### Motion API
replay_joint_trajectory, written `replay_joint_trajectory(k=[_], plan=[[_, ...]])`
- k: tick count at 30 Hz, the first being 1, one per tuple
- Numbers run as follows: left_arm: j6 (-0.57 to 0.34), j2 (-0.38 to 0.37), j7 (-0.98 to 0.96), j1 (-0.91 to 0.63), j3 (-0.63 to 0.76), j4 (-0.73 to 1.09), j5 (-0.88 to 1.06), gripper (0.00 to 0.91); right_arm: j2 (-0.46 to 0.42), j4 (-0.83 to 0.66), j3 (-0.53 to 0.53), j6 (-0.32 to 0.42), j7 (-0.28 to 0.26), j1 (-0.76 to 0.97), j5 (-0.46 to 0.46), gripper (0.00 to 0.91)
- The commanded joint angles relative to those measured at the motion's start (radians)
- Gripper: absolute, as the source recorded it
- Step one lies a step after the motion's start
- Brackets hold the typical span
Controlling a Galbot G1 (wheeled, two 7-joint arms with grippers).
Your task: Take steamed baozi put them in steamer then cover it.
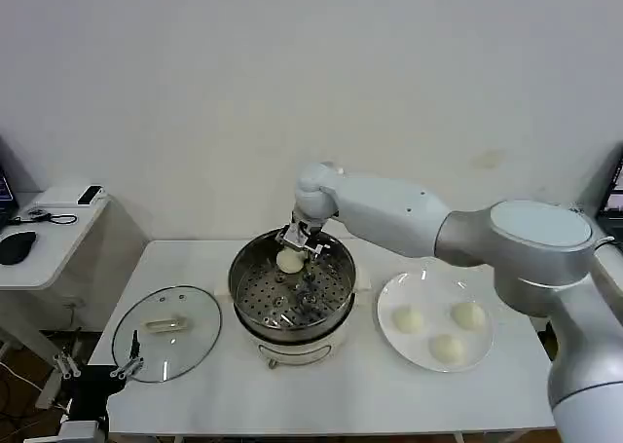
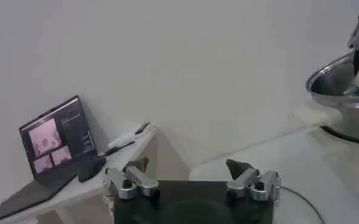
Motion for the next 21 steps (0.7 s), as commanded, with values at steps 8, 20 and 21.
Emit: replay_joint_trajectory(k=[8, 20, 21], plan=[[0.000, 0.003, -0.001, 0.003, 0.001, -0.015, 0.000, 0.907, -0.063, 0.094, 0.011, -0.033, 0.003, 0.113, 0.087, 0.907], [0.031, 0.043, 0.006, -0.003, -0.003, -0.048, -0.043, 0.907, -0.409, 0.459, -0.047, -0.417, -0.008, 0.299, 0.269, 0.907], [0.035, 0.049, 0.007, -0.007, -0.007, -0.050, -0.058, 0.907, -0.479, 0.498, -0.054, -0.467, -0.004, 0.298, 0.260, 0.907]])
